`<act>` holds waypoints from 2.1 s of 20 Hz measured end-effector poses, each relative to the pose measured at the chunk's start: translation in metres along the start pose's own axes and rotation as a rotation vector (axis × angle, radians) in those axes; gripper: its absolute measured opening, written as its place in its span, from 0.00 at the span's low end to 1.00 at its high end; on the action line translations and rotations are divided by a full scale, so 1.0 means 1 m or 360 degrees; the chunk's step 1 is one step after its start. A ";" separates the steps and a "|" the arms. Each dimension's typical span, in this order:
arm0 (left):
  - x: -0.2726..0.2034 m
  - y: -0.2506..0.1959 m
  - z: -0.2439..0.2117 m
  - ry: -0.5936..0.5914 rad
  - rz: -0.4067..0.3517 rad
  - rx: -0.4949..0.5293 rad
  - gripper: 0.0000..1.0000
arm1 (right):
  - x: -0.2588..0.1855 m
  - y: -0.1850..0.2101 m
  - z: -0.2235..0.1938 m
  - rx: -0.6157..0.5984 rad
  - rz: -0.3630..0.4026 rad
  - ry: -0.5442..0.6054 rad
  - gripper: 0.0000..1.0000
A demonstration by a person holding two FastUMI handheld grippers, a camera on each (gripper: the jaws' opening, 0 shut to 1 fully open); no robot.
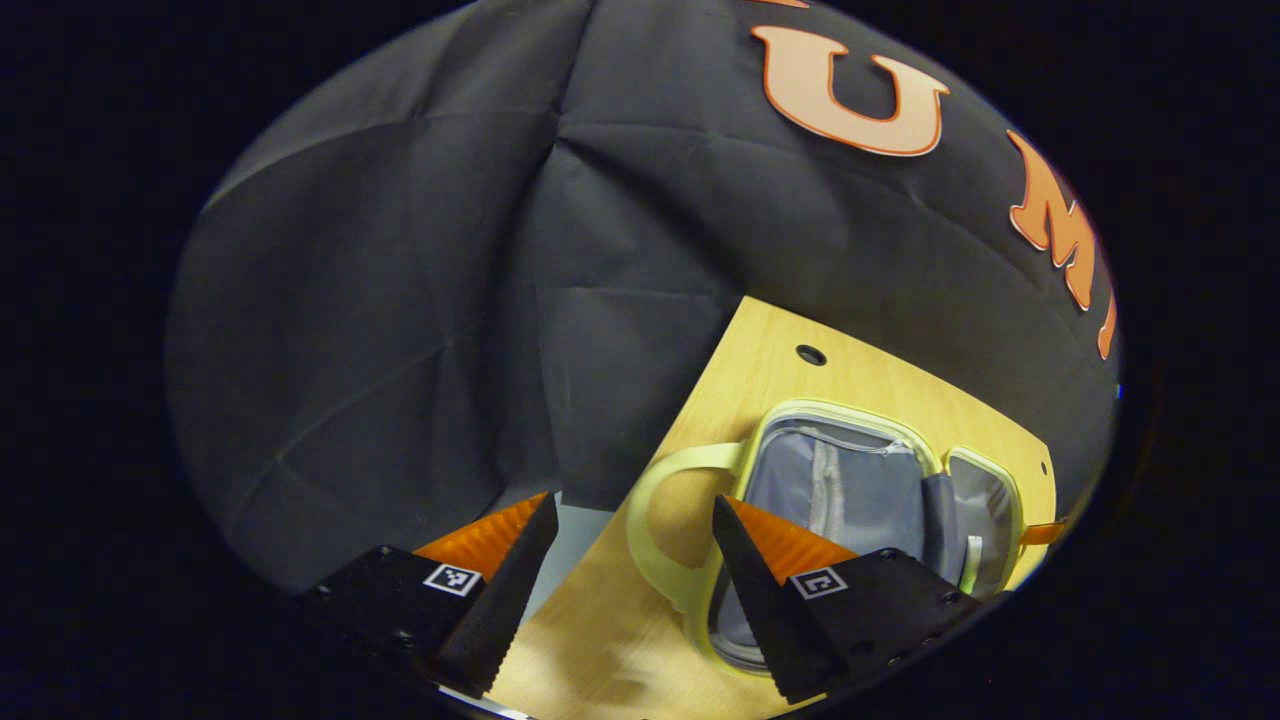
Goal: First open the suitcase, pack the skin care products into it, and then close the suitcase.
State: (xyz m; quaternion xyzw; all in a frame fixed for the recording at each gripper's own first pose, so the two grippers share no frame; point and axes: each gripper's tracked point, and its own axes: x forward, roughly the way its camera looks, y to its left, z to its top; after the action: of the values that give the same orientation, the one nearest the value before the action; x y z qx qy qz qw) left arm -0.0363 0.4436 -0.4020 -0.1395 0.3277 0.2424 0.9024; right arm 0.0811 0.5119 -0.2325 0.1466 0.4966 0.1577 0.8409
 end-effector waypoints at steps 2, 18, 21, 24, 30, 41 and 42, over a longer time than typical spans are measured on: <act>0.016 -0.006 -0.008 0.0067 -0.0055 0.0022 0.96 | -0.017 -0.009 0.006 -0.0023 -0.0033 -0.0043 0.75; 0.071 -0.021 -0.020 0.0258 -0.0225 0.0128 0.10 | -0.134 -0.054 0.048 -0.0182 -0.0274 -0.0477 0.92; 0.044 -0.026 0.008 0.0141 -0.0240 0.0177 0.06 | -0.148 -0.061 0.060 -0.0212 -0.0311 -0.0585 0.92; 0.007 -0.034 0.042 0.0001 -0.0282 0.0185 0.05 | -0.158 -0.062 0.069 -0.0248 -0.0313 -0.0664 0.91; -0.075 -0.079 0.097 -0.0257 -0.0426 0.0203 0.05 | -0.165 -0.056 0.078 -0.0305 -0.0228 -0.0708 0.92; -0.172 -0.191 0.120 -0.0488 -0.0511 0.0277 0.03 | -0.187 -0.075 0.085 -0.0387 -0.0116 -0.0773 0.92; -0.179 -0.201 0.116 -0.0499 -0.0500 0.0301 0.05 | -0.189 -0.078 0.087 -0.0385 -0.0113 -0.0788 0.92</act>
State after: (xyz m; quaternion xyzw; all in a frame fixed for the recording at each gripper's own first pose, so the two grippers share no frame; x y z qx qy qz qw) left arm 0.0119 0.2598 -0.1786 -0.0641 0.1791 0.0860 0.9780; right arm 0.0807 0.3559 -0.0745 0.0617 0.2582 0.1457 0.9530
